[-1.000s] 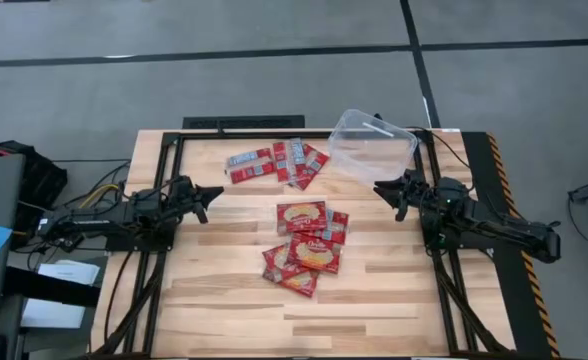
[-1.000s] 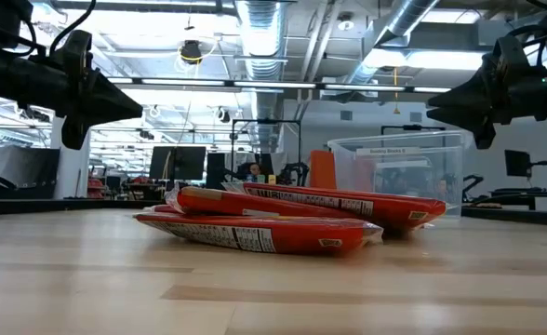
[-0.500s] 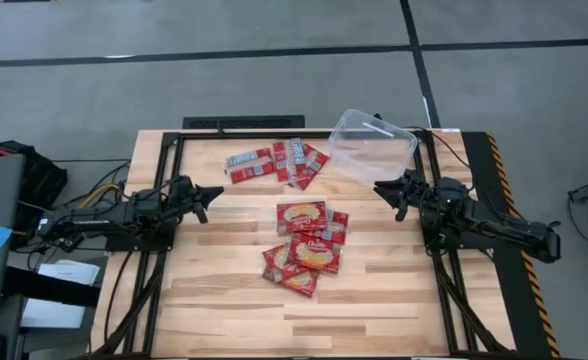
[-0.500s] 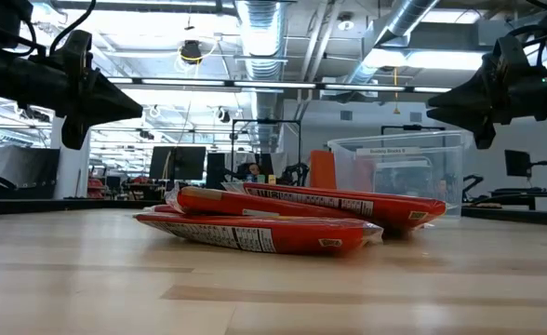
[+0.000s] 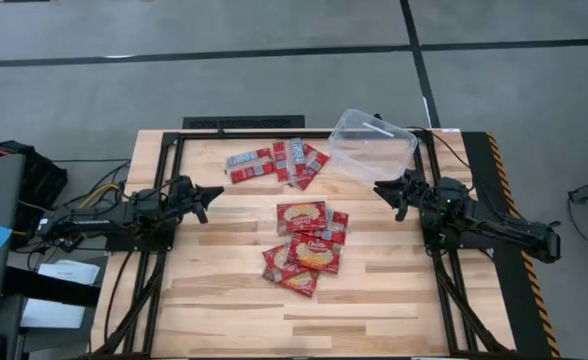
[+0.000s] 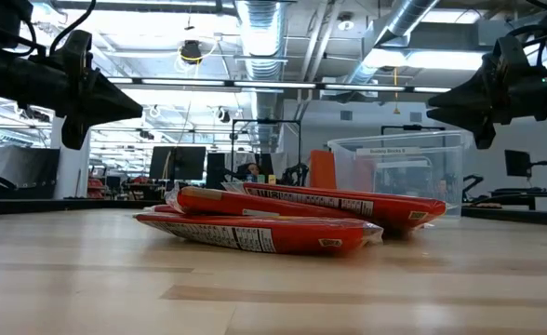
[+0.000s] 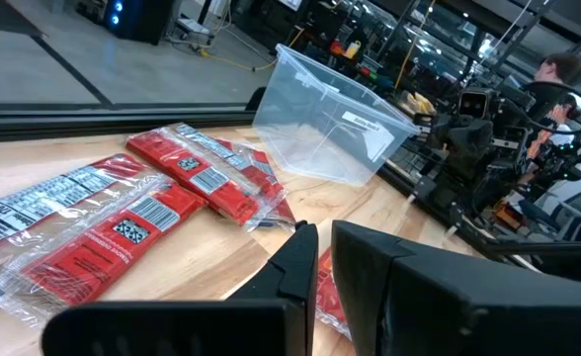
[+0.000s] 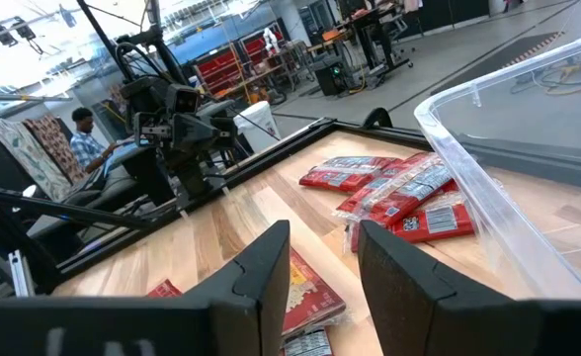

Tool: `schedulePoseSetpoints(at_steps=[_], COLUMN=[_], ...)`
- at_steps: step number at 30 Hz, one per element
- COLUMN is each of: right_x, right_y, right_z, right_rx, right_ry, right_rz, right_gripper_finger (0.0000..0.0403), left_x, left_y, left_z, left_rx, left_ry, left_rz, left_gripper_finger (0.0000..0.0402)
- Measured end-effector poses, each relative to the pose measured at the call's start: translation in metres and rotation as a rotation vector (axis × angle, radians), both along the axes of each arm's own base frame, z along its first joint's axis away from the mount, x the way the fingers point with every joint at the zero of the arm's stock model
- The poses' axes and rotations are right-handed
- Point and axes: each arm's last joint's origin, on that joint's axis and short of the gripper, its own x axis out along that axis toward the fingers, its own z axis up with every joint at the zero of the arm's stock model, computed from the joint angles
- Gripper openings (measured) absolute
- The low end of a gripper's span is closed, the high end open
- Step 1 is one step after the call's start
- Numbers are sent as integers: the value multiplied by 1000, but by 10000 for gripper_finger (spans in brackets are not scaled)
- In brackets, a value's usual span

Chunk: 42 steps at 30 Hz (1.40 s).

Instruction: Sort popcorn bags into baskets

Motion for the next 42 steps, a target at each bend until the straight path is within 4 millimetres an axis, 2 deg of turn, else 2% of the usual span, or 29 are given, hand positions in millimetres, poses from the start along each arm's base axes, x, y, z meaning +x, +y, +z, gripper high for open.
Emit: schedulePoseSetpoints(at_steps=[10,14,18,23,27,32,38,42], right_x=[0,0,0,0,0,1,-1,-12], right_y=[0,0,0,0,0,2,9,15], right_z=[0,1,2,6,7,5,29,66], right_rx=[8,157,286,358,504,582,489,329], right_ry=[-4,-70,-133,-197,-254,-236,-365,-480], right_rz=[0,-5,-7,5,10,77,339,429], right_gripper_finger=[137,142,147,152,155,152,147,154], left_x=[0,0,0,-1,-2,-4,-5,-6], left_y=[1,1,1,1,3,6,6,6], left_z=[0,0,0,2,2,1,2,18], left_rx=[-16,-56,-169,-303,-393,-463,-557,-545], left_ry=[-12,-36,-104,-200,-278,-353,-449,-607], left_rz=[32,31,31,37,116,240,250,215], left_gripper_finger=[22,22,22,22,22,22,39,80])
